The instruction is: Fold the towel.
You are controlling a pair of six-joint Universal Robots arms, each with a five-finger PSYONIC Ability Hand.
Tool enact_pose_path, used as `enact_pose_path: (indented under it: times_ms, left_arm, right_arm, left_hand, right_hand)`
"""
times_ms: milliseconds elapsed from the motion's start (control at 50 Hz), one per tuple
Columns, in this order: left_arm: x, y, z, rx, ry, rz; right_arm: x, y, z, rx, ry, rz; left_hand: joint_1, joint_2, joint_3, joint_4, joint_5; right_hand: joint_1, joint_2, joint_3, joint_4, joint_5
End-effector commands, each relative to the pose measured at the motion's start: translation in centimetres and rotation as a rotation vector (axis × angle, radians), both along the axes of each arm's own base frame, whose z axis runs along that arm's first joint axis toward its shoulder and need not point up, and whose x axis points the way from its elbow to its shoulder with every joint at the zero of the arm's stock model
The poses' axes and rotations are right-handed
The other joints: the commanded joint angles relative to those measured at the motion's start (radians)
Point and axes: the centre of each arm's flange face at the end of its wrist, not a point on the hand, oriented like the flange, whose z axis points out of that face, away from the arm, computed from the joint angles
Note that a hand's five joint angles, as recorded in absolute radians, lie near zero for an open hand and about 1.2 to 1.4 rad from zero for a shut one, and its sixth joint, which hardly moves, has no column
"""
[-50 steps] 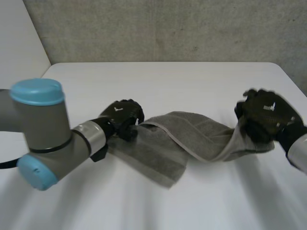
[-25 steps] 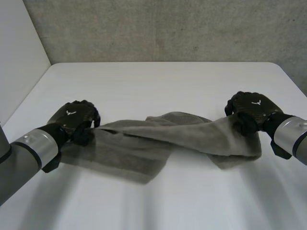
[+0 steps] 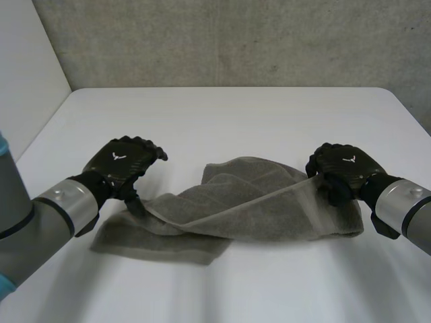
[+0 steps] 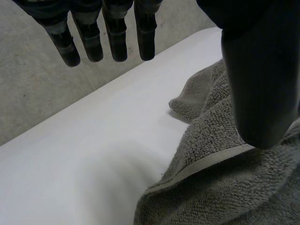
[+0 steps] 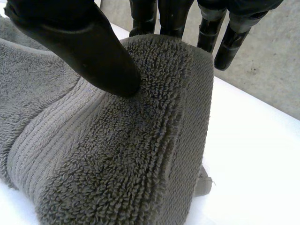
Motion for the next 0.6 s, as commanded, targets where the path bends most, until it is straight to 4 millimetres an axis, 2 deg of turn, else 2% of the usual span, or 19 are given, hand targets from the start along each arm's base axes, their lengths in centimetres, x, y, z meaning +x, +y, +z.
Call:
enact_pose_path:
  times_ms: [20,60,180,360,460,600]
  left_arm:
    - [-0.9,-1.1,-2.6,0.038,-0.014,-0.015]
    - [-1.3,-1.5,-4.0,0.069,-0.024,-0.024]
    - [-1.7,-2.2,-5.4,0.078,-0.027,-0.025]
    - [-1.9,-3.7,-5.0,0.051,0.031,0.03]
    - [-1.9,-4.8,-4.6,0.056,0.08,0.081]
    - [-2.1,-4.5,-5.6,0.092,0.069,0.074]
  right_arm:
    - [-0.4,-0.2,0.7,-0.032,-0.002,-0.016]
    - [-0.4,-0.2,1.0,-0.045,-0.005,-0.017]
    - [-0.8,-0.6,2.3,-0.114,-0.013,-0.042]
    - [-2.7,-2.4,2.9,-0.152,-0.006,-0.123]
    - [-2.7,-2.3,2.8,-0.149,-0.003,-0.121]
    - [-2.7,-2.3,2.9,-0.147,-0.006,-0.122]
  left_hand:
    - [-0.058,-0.011,-0.045,-0.056,0.025]
    - [-0.011,0.036,-0.045,-0.056,0.072]
    - [0.056,0.103,-0.045,-0.056,0.14]
    - [0.159,0.206,-0.045,-0.056,0.243]
    - [0.338,0.385,-0.045,-0.056,0.421]
    - [0.432,0.479,-0.045,-0.056,0.516]
  right_hand:
    - [0.078,0.091,-0.032,-0.053,0.067]
    - [0.078,0.091,-0.032,-0.053,0.067]
    - [0.078,0.091,-0.032,-0.053,0.067]
    - [0.078,0.091,-0.032,-0.053,0.067]
    - [0.078,0.091,-0.032,-0.053,0.067]
    - [0.078,0.091,-0.032,-0.053,0.067]
